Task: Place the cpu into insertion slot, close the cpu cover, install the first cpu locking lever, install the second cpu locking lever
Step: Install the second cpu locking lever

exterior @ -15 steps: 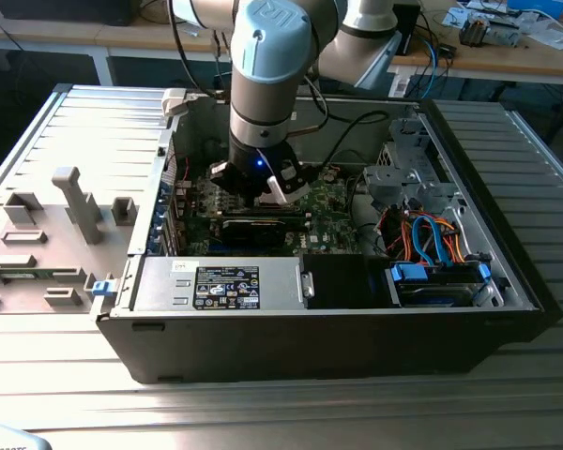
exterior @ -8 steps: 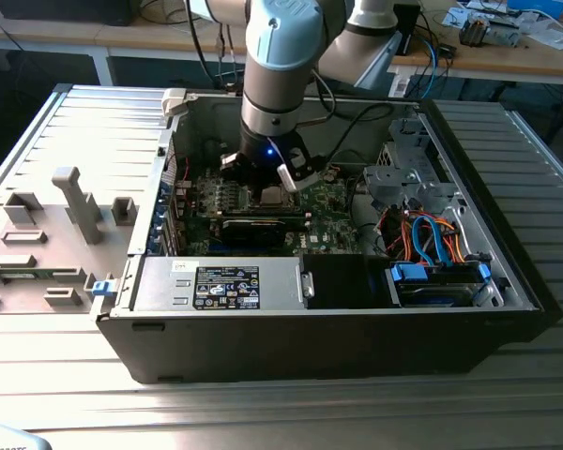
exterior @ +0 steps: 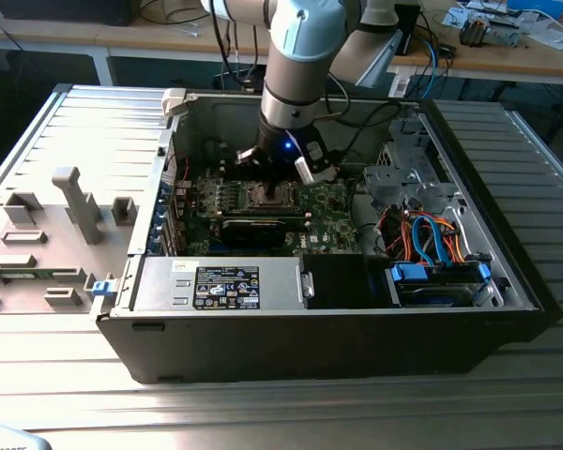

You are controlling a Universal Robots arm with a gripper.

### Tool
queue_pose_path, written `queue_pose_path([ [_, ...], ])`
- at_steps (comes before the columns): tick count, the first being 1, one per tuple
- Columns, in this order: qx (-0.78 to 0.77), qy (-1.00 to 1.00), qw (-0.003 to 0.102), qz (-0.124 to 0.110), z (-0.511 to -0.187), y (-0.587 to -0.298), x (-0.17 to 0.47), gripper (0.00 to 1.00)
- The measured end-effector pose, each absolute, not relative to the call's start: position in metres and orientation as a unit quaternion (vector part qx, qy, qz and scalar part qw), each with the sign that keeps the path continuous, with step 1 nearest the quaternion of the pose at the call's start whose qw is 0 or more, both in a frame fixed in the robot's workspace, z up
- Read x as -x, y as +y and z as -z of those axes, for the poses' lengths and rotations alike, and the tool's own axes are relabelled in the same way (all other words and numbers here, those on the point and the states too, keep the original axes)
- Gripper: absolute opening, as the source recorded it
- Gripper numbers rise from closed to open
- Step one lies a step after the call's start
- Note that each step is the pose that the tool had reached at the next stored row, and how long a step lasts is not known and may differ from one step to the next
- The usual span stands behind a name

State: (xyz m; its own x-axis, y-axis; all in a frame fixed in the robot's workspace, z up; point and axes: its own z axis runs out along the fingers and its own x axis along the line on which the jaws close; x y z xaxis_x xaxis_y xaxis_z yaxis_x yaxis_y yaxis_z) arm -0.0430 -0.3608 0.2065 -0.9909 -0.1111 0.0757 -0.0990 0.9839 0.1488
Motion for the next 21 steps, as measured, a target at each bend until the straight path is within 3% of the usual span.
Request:
queue_pose_path([
  [4, -0.051, -0.997, 0.044, 0.033, -0.208, -0.356, 0.042, 0.11],
  [7, -0.05, -0.998, 0.045, 0.018, -0.214, -0.351, 0.042, 0.11],
  [21, -0.05, -0.998, 0.045, 0.011, -0.239, -0.348, 0.042, 0.11],
])
